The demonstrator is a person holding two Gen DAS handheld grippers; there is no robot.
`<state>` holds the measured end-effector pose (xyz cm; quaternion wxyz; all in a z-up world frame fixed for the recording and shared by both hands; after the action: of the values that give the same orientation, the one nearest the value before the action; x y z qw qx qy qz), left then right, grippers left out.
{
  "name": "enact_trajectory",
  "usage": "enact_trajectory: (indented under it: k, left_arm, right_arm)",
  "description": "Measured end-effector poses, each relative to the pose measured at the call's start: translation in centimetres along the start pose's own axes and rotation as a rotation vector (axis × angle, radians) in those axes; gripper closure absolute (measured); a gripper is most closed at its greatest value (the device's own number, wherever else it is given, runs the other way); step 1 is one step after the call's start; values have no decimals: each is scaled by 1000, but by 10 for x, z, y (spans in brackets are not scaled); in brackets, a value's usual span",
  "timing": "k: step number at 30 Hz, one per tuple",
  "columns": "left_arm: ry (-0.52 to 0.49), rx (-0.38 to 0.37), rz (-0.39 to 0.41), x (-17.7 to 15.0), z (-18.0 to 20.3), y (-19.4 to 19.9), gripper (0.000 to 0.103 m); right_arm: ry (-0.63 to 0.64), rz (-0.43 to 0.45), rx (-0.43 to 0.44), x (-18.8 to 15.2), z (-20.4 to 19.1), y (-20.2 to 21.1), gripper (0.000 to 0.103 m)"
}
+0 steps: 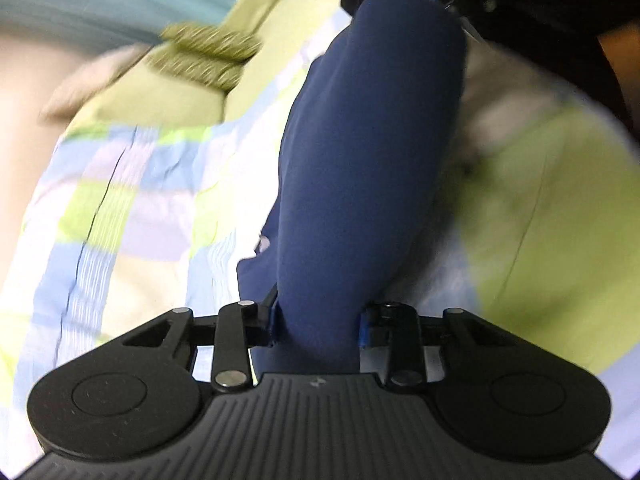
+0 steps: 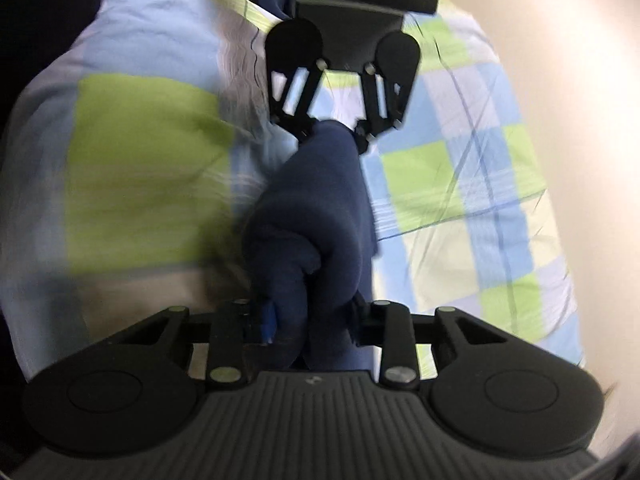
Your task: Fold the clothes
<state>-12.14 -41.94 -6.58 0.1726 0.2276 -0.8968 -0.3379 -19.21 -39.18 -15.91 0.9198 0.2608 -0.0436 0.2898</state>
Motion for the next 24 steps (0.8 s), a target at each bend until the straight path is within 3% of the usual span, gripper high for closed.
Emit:
enact_trajectory:
  k: [2,5,11,13,16,18,21,24]
  left_arm:
    - [75,-41,-55,24,13,18,62]
    - [110,-51,-131,57,46,19,57]
    - [119,-35,-201,67,81,13,44]
    - [114,-84,-211,65,78,24,43]
    - [154,-184,-210,63,54,49,42]
    - [187,-196,-209,66,35,63,42]
    - [204,-228,-134,84,10,82,35]
    - [87,-233,-59,112,-5,83,34]
  right_arm:
    - [36,0,-5,-21,7,6,75]
    - [66,-5,26,-53,5,12,72]
    - [23,28,138,-87,-43,15,59]
    - [-48,28,160,-92,-40,17,55]
    - [-277,9,233,-111,-24,28,46]
    - [-483,13,308,-124,-11,33,43]
    - [-811,59,455,-147,-1,42,43]
    - [-1133,147,663,-168,0,41,43]
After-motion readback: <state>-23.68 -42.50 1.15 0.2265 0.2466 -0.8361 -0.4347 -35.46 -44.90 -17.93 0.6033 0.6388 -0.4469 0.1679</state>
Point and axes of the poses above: each gripper's, at about its wrist camera, not at the fingertips, and y roughly against the way its jaws point, z to its right, x to its top, the point moved 3 cm from there along -y, roughly the way its jaws point, and after that the axes turned 14 degrees about -z, right-handed, at the moved point
